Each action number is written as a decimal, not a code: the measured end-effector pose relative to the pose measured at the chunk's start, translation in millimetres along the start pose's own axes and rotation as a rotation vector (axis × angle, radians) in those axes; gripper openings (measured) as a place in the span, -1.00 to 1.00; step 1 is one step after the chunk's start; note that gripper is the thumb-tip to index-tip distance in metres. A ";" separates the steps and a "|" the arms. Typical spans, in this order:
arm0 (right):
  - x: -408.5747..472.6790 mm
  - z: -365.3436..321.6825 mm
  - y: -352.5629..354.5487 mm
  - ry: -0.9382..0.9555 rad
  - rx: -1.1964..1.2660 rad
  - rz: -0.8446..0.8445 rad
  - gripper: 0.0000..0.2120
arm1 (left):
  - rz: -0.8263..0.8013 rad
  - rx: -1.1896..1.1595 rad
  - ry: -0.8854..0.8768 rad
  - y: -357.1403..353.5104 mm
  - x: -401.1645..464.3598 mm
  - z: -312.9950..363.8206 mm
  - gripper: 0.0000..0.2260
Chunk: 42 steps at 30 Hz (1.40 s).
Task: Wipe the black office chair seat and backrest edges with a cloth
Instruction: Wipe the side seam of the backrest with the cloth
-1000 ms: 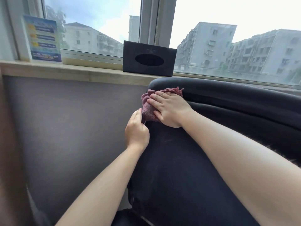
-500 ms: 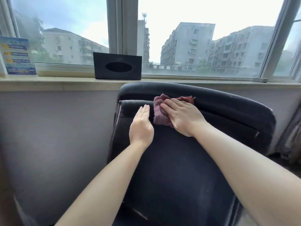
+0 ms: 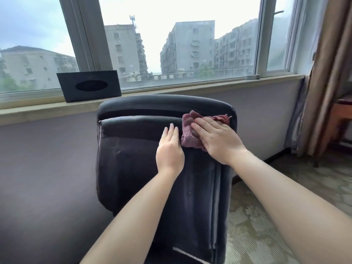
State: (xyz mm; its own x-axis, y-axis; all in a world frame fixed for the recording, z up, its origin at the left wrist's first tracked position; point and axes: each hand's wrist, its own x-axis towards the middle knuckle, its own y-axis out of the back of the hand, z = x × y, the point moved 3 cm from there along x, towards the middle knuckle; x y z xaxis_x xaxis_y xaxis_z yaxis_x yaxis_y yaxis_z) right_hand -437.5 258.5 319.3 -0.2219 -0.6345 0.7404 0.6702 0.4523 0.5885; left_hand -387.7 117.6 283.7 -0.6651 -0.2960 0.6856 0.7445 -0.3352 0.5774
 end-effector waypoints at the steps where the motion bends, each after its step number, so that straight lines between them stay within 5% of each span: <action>1: -9.5 4.2 3.8 -0.004 -0.001 0.031 -0.63 | -0.017 -0.006 0.004 -2.2 -5.1 7.1 -0.59; 6: -44.6 16.4 23.6 0.005 -0.015 0.122 -0.63 | -0.159 -0.015 0.044 4.7 -29.6 24.5 -0.54; 18: -113.4 -101.1 43.4 -0.385 0.582 -0.064 -0.64 | -0.285 0.016 0.200 71.0 -127.1 20.2 -0.51; 36: -173.9 -301.7 21.9 -0.300 0.744 -0.380 -0.61 | -0.464 0.160 0.469 174.3 -281.2 -103.5 -0.50; 42: -192.6 -344.6 -17.3 -0.295 0.740 -0.485 -0.63 | -0.698 0.187 0.554 162.4 -317.7 -170.9 -0.25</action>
State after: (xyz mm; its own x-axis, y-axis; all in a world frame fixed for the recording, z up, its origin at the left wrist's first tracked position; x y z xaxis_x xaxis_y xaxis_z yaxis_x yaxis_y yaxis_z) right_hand -162.3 156.9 54.5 -0.5988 -0.7193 0.3524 -0.1420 0.5283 0.8371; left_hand -65.5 4.4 83.9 -0.8653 -0.4840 -0.1302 0.1273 -0.4635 0.8769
